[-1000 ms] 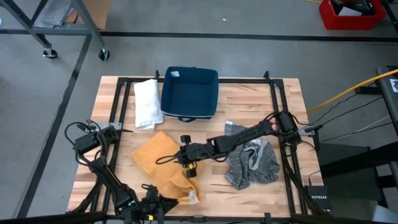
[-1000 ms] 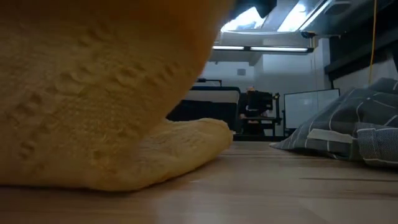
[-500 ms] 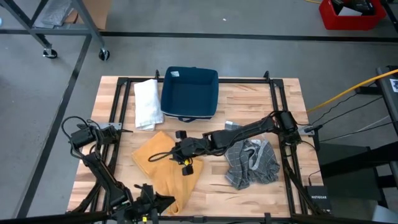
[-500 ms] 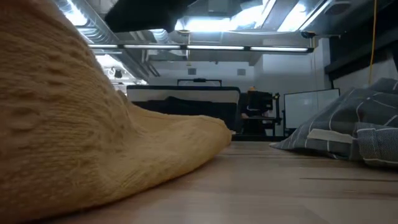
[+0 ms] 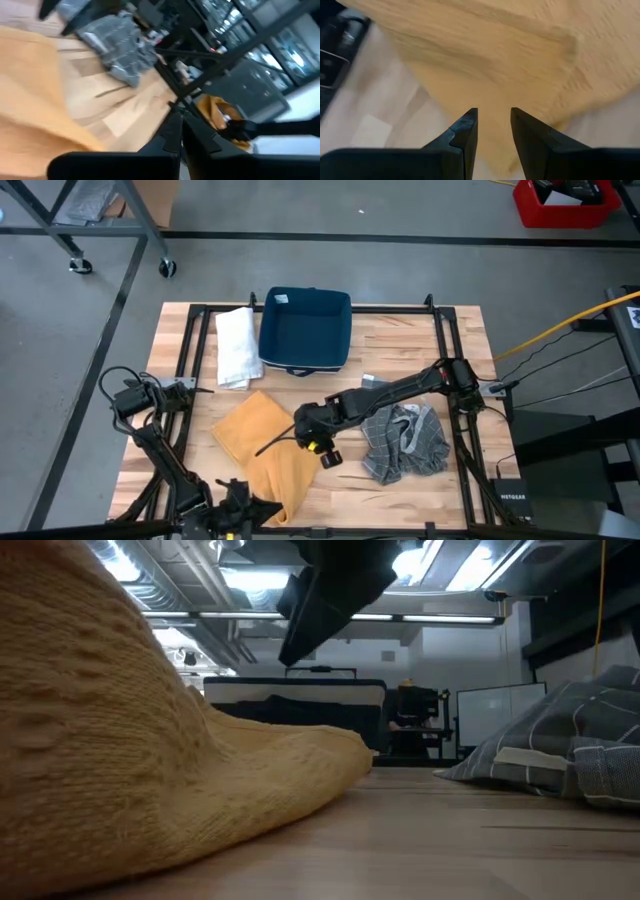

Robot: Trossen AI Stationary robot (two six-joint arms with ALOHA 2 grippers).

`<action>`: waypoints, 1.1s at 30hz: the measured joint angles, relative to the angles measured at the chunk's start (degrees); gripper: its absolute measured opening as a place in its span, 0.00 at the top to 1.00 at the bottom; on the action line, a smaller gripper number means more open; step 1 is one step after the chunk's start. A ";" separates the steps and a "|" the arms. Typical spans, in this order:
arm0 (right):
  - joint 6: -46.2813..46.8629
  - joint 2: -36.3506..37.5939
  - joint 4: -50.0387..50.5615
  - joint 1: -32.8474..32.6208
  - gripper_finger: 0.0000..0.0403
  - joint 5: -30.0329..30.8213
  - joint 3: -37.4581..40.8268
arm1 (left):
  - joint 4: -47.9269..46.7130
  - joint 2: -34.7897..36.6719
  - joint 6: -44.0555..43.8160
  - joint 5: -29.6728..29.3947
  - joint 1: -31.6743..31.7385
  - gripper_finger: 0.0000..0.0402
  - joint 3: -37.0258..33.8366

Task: Fold towel
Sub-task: Fold the yellow towel

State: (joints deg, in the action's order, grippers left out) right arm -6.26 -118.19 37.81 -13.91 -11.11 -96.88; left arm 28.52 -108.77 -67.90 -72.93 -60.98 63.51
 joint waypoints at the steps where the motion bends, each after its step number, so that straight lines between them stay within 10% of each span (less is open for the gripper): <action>1: 0.00 0.04 -1.55 0.00 0.70 -0.58 0.64 | 2.25 0.00 2.60 0.92 -0.06 1.00 0.00; 18: 0.39 -2.08 -15.00 0.25 0.70 3.16 5.65 | 3.33 0.02 4.89 21.60 7.20 1.00 0.35; 33: 0.42 -3.41 -14.25 0.46 0.70 3.01 5.66 | -37.80 0.02 -27.69 31.98 6.97 1.00 0.39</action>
State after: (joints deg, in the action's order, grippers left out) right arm -5.85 -121.60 23.55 -13.45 -8.10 -91.22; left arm -9.29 -108.75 -95.59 -40.95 -54.01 63.90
